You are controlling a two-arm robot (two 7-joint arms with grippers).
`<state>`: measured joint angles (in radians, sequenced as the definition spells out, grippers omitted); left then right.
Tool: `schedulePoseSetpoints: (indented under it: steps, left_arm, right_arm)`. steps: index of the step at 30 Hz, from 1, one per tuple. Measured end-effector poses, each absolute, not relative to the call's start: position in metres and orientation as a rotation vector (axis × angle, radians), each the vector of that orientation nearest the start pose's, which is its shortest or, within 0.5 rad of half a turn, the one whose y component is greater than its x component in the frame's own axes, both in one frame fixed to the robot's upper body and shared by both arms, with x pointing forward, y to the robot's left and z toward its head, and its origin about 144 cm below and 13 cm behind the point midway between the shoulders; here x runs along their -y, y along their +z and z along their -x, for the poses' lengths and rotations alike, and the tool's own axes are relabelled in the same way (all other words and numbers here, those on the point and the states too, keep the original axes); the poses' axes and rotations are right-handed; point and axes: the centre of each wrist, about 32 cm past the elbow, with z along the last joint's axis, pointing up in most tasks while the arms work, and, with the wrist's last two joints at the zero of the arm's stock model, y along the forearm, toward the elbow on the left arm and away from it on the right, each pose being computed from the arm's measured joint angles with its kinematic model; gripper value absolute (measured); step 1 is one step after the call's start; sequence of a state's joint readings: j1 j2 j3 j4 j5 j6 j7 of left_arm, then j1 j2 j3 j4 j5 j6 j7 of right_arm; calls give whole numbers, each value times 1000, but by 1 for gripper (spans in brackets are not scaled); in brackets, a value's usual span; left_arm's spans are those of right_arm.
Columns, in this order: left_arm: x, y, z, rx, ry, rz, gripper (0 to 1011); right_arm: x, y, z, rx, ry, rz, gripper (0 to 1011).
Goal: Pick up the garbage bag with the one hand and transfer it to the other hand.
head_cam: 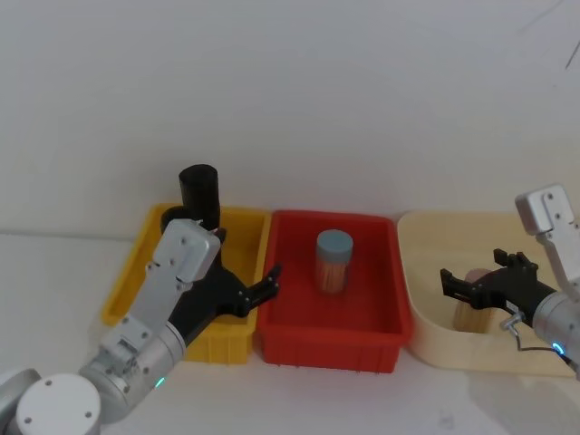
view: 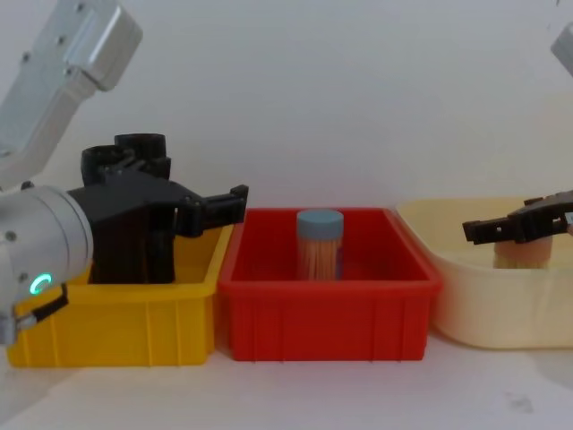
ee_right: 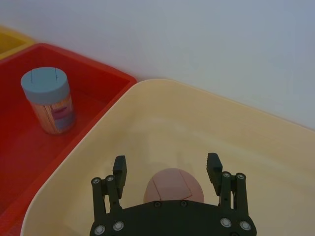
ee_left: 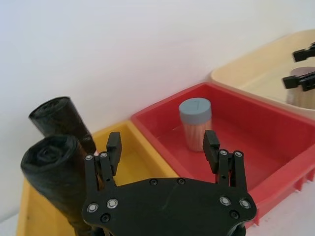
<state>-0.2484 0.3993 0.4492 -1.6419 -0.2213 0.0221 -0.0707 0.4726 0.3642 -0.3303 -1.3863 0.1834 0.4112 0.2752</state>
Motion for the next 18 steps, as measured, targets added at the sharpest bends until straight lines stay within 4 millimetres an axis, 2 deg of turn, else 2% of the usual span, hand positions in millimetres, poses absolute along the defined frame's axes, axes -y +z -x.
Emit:
schedulePoseSetpoints:
  steps: [8,18]
  left_arm:
    - [-212,1227,-491,253,986,-61,1002]
    - [-230,1243,-469,199,930,-78,1001]
  right_arm:
    - [258,1245,-571,21,-1128,385,1001]
    - [258,1245,-571,21,-1128,385,1001]
